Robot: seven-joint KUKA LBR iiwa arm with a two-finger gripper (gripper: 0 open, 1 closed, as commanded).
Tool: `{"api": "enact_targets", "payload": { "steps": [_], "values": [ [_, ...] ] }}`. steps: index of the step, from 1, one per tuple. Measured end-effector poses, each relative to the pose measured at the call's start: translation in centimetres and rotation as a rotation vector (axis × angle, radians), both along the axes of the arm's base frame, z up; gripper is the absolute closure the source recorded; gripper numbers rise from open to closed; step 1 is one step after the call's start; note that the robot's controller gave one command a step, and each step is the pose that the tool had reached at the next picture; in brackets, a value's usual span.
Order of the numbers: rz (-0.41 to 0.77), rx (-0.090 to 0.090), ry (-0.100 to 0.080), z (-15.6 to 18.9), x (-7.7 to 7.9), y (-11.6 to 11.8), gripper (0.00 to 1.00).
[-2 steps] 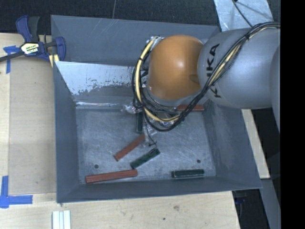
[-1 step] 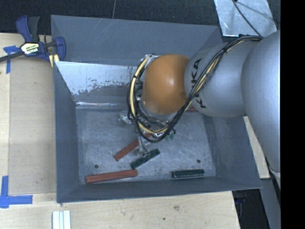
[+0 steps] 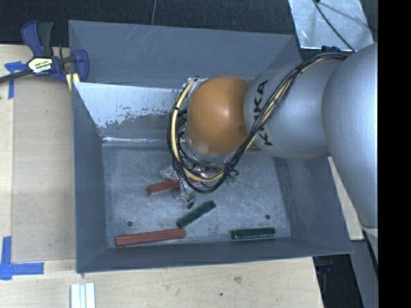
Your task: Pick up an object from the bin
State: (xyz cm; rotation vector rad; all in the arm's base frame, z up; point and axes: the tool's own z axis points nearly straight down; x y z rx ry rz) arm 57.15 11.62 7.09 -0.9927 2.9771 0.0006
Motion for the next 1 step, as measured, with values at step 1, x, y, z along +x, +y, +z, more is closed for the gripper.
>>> {"api": "enact_targets", "payload": {
  "steps": [1],
  "values": [
    [0.000, 0.000, 0.000, 0.00, 0.00, 0.00, 1.00]
  ]
}}
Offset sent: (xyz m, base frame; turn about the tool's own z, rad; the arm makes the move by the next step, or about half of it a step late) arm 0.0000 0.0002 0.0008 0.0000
